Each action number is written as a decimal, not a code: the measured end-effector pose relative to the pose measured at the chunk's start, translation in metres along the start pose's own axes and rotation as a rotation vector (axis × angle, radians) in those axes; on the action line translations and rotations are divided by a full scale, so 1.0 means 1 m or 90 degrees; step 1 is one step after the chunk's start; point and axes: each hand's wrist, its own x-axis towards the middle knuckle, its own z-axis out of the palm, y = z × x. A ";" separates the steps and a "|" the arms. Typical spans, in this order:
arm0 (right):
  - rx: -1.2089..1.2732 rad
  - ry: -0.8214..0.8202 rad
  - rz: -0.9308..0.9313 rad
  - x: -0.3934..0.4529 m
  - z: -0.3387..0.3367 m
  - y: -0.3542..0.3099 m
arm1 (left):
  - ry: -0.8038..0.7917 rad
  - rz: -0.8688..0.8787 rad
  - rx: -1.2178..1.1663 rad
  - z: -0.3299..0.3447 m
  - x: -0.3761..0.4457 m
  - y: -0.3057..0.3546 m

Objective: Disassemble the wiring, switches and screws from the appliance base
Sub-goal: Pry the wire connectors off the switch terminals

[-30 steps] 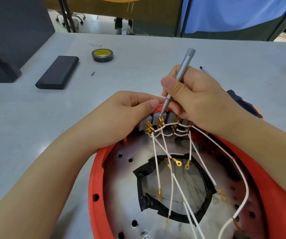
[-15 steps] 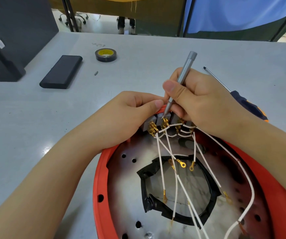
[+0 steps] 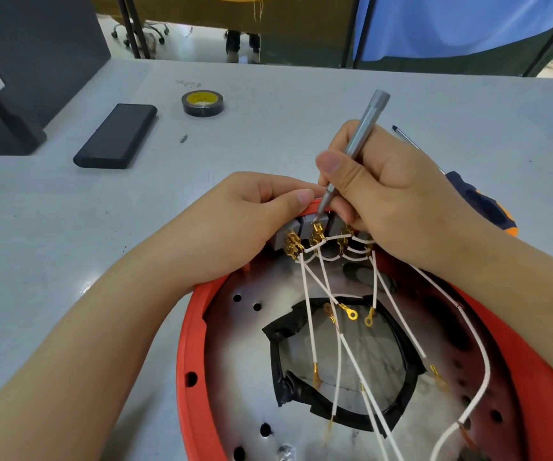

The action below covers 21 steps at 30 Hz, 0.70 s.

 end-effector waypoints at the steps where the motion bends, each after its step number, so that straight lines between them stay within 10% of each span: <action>1: -0.002 0.000 -0.001 0.000 0.000 0.000 | 0.001 0.002 0.006 0.000 0.000 0.000; 21: -0.012 -0.074 0.148 0.027 -0.004 -0.008 | -0.004 -0.010 0.018 -0.002 0.000 0.000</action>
